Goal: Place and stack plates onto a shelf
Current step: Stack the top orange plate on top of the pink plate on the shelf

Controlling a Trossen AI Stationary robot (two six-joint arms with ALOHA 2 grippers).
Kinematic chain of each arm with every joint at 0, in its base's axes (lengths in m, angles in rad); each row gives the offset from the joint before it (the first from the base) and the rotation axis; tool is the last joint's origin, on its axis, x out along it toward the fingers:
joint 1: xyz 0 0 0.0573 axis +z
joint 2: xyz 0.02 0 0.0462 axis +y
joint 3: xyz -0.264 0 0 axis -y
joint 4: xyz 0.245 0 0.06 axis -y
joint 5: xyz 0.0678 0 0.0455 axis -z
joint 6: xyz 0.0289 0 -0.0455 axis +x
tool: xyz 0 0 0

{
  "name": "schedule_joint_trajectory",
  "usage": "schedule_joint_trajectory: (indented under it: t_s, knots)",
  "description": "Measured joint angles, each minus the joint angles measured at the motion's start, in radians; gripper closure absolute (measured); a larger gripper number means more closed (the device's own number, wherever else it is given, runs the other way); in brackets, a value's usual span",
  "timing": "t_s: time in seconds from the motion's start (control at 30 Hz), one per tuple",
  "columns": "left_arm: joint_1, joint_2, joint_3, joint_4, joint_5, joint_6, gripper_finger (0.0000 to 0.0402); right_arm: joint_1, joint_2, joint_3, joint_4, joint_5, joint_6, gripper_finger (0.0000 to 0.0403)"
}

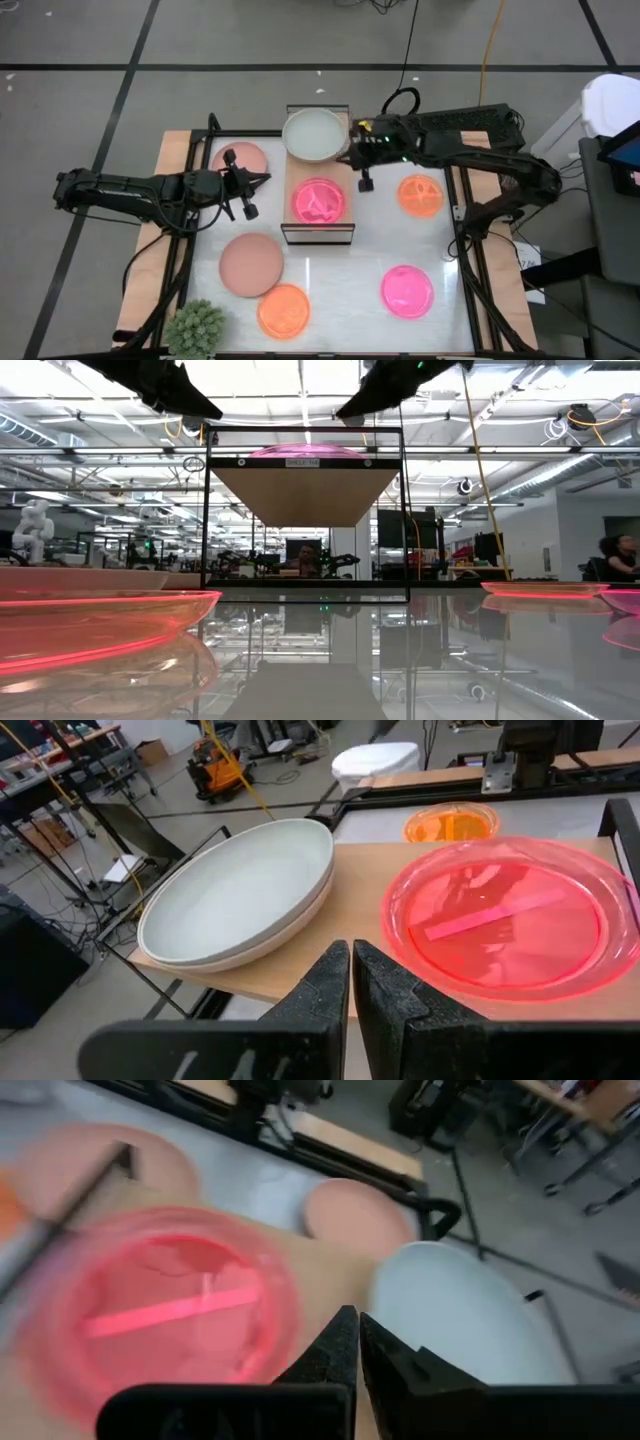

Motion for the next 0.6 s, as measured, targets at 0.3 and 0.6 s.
schedule_joint_trajectory:
  t_s: [0.3, 0.6]
  knots:
    - [-0.002, 0.000, 0.000, -0.023, 0.002, -0.049, 0.0378, 0.181, -0.135, 0.000, -0.254, 0.006, 0.297, 0.0403]
    - [-0.035, 0.000, 0.000, -0.042, 0.028, -0.090, 0.0378, 0.373, -0.263, -0.183, -0.239, 0.080, 0.462, 0.0403]
